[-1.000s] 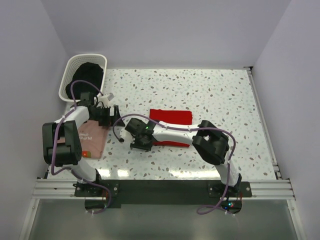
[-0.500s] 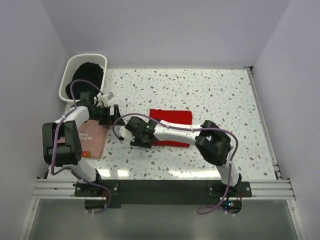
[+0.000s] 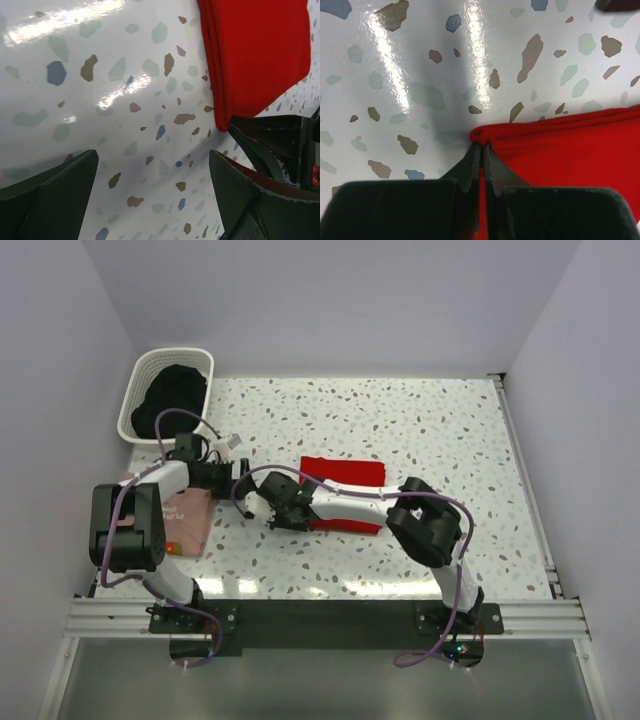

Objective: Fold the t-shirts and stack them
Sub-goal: Fold the tshirt

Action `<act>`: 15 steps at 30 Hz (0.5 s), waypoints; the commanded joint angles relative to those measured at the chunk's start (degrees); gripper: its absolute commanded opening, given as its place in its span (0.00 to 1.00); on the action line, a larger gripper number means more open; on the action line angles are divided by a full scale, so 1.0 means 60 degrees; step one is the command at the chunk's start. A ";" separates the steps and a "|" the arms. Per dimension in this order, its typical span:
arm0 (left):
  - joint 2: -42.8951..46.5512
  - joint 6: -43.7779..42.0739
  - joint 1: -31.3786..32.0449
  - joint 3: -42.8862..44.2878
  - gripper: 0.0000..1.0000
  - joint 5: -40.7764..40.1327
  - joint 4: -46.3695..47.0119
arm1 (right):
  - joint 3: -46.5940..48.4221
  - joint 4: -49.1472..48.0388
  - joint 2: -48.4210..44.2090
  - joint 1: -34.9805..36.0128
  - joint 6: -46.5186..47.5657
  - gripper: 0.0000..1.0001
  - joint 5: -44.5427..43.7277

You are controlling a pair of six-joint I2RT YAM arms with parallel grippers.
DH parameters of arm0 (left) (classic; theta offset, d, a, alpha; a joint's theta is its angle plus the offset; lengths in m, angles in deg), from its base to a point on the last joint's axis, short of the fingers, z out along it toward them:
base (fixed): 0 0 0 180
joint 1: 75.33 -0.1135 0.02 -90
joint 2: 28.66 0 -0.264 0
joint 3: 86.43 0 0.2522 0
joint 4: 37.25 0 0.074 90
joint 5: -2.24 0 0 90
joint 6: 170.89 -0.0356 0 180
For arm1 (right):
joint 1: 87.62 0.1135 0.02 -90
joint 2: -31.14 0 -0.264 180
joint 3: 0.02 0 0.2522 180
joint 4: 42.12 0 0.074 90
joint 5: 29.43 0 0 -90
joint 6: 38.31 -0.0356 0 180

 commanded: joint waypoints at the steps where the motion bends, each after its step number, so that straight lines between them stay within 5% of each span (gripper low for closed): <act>1: 0.0168 0.0923 0.0237 -0.0269 0.97 0.1128 0.1173 | -0.0306 -0.0181 -0.0681 -0.0204 0.0206 0.00 0.0522; 8: -0.0255 0.4638 0.0442 -0.1030 1.00 0.2740 0.4730 | -0.0818 -0.0225 -0.1781 -0.0453 0.0631 0.00 0.1124; 15: -0.1369 0.7529 0.1247 -0.1630 1.00 0.2786 0.8024 | -0.1214 -0.0284 -0.2280 -0.0789 0.0778 0.00 0.1972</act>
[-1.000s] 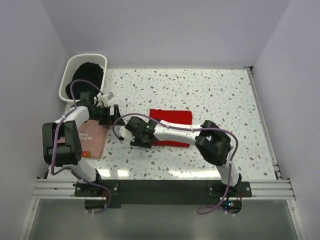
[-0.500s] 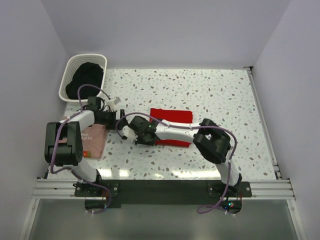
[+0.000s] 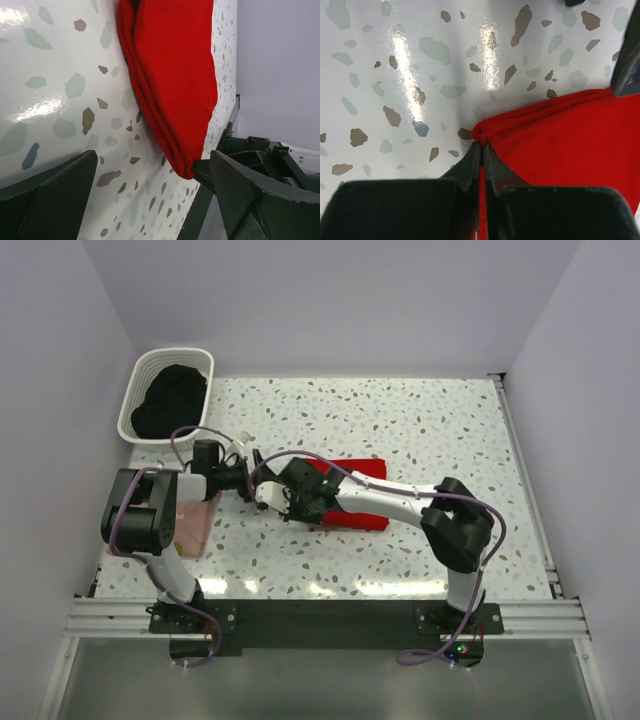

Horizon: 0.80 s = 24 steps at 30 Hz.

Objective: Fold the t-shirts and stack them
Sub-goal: Fold the tshirt, then neatly place the folded tshirt to the corner

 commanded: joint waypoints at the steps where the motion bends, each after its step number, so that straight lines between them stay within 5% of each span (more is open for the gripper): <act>1: -0.0535 0.2223 0.0373 -0.0342 1.00 0.0309 0.2652 | -0.0074 -0.0185 -0.0568 -0.0178 0.0217 0.00 0.0611; 11: -0.1882 0.4495 0.1383 -0.0109 1.00 -0.0439 0.3725 | -0.0572 -0.0346 -0.1125 -0.0281 0.0539 0.00 0.1109; 24: -0.2910 0.4453 0.1941 0.0390 1.00 -0.0747 0.2598 | 0.0116 -0.0420 -0.0877 -0.0193 0.0173 0.00 0.1168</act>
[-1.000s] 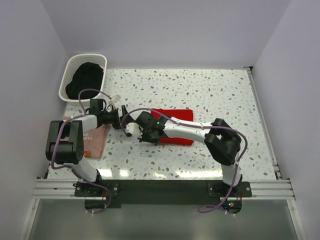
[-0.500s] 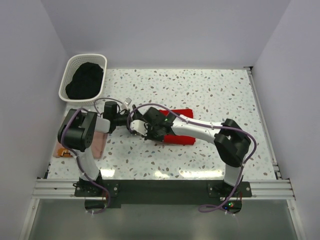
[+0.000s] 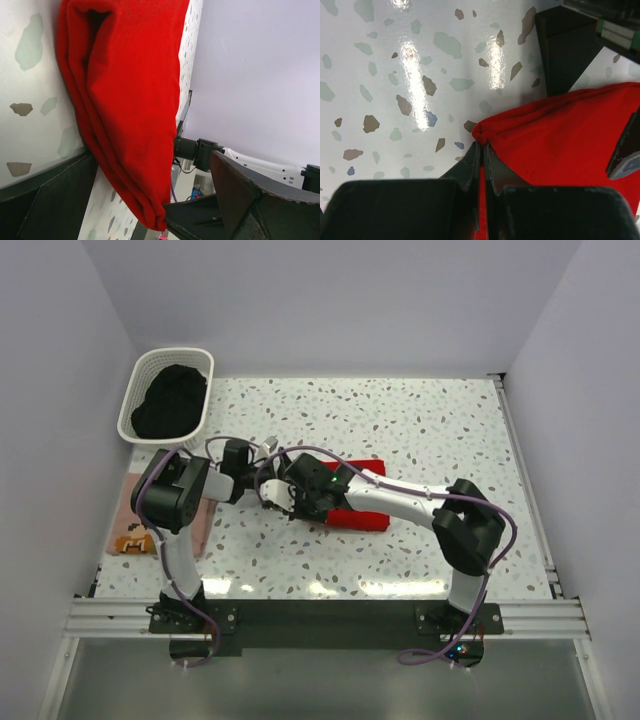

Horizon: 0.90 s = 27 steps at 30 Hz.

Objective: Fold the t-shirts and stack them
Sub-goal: Neatly place the folded tshirt to the corner

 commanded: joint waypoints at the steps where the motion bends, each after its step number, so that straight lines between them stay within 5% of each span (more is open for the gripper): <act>1: -0.0578 -0.0527 0.0127 -0.0073 1.00 -0.1096 -0.1173 | 0.0615 -0.0336 -0.0254 0.0091 -0.0151 0.00 0.0239; 10: -0.0607 -0.1287 0.0142 0.0205 0.99 -0.1243 -0.2110 | 0.1069 -0.0423 0.0009 0.0501 -0.0473 0.00 0.0356; 16: -0.0637 -0.2386 0.0157 0.0601 0.66 -0.1244 -0.3502 | 0.1523 -0.0555 0.0434 0.0735 -0.0678 0.00 0.0298; 19: -0.0622 -0.3132 0.0084 0.0980 0.29 -0.1170 -0.4552 | 0.1641 -0.0614 0.0494 0.0853 -0.0795 0.00 0.0297; 23: -0.0330 -0.4800 -0.0107 0.1815 0.00 -0.1403 -0.6954 | 0.1597 -0.0541 0.0348 0.0882 -0.1044 0.00 0.0385; 26: 0.0065 -0.6514 -0.0253 0.2680 0.00 -0.2135 -0.9167 | 0.1612 -0.0322 0.0085 0.0853 -0.1438 0.26 0.0429; 27: 0.0327 -0.7302 -0.0312 0.2884 0.00 -0.2833 -0.9723 | 0.1597 -0.0263 -0.0003 0.0838 -0.1498 0.46 0.0371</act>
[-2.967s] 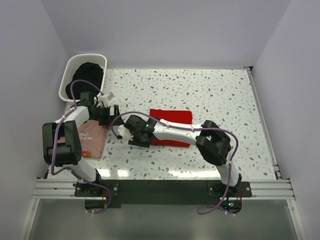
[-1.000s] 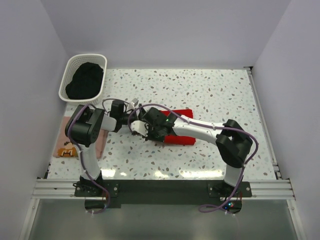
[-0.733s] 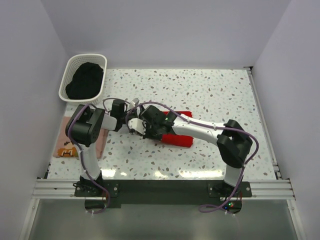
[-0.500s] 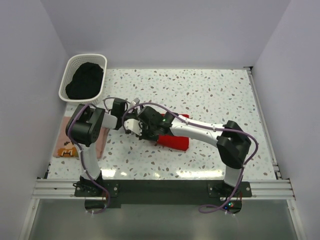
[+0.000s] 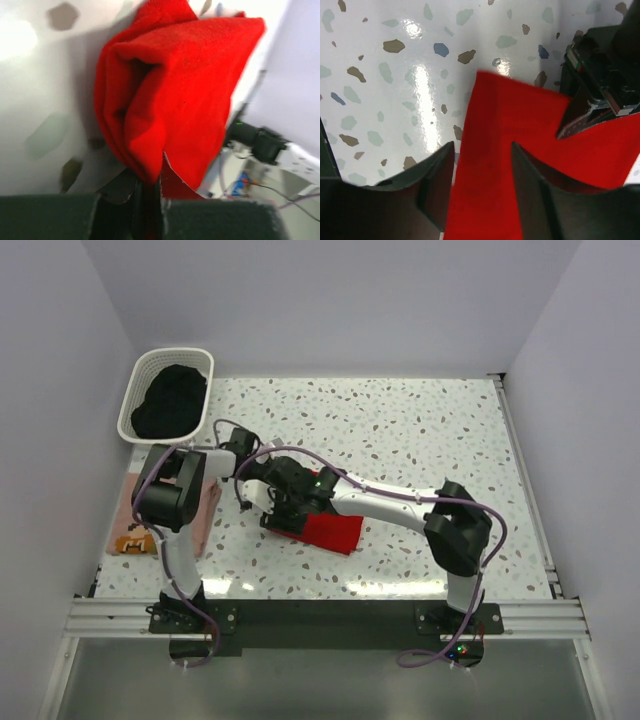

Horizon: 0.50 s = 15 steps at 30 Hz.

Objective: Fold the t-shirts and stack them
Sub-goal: Neatly place the folded tshirt to the corner

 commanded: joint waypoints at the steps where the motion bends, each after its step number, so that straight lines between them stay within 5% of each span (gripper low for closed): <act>1: 0.0737 -0.3078 -0.0316 0.0990 0.00 -0.2288 -0.3954 | 0.0282 -0.0015 -0.0656 -0.0036 -0.0587 0.56 0.0225; 5: 0.1323 -0.4472 -0.0506 0.1696 0.00 -0.3944 -0.5777 | -0.0069 0.0175 -0.1388 -0.0416 -0.1012 0.98 0.0078; 15: 0.2610 -0.6698 -0.1780 0.2488 0.00 -0.6655 -0.7844 | -0.0991 0.0850 -0.2707 -0.2057 -0.1351 0.99 -0.0068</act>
